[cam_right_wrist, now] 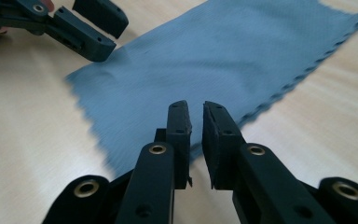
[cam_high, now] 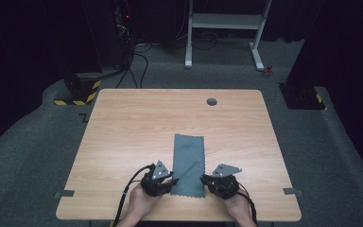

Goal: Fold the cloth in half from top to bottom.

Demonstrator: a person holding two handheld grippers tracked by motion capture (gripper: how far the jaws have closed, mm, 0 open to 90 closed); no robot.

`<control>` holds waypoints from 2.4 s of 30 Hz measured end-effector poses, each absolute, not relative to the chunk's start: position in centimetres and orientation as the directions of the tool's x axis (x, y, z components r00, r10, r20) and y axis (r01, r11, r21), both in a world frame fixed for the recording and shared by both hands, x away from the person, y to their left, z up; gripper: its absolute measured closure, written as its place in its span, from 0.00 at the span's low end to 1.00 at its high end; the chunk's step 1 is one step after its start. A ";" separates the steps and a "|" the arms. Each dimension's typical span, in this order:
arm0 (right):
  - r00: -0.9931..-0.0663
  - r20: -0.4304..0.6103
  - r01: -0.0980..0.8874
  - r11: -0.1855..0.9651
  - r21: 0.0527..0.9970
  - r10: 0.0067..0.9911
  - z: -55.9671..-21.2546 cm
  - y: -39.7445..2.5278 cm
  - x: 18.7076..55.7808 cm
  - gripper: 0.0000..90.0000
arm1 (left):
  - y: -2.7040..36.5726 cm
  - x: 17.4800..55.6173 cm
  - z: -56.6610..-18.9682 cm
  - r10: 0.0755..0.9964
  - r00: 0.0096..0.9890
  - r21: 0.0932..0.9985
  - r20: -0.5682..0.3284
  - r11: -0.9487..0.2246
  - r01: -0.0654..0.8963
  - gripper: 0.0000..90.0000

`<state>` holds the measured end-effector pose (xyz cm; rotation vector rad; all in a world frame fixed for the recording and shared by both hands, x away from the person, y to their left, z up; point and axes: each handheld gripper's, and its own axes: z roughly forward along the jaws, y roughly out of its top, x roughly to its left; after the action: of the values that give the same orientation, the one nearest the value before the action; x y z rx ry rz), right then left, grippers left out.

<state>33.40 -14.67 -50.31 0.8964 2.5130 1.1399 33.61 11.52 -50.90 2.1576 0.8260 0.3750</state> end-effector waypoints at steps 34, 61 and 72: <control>-0.688 0.026 0.519 0.467 0.716 0.726 -51.6 -12.4 42.3 0.83 | 10.6 45.1 -52.0 0.792 0.610 0.736 -0.022 -0.400 0.546 0.61; -0.514 0.082 0.630 0.311 0.712 0.854 -51.4 -13.1 48.8 0.75 | 10.6 49.4 -51.7 0.854 0.520 0.707 -0.017 -0.358 0.610 0.54; -0.539 0.052 0.626 0.359 0.693 0.841 -51.6 -12.0 50.0 0.85 | 9.9 49.8 -51.6 0.836 0.548 0.703 -0.019 -0.378 0.602 0.70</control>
<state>50.00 -11.97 -51.60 1.2962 2.3136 0.9711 49.76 9.87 -51.56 2.1146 1.1531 0.4513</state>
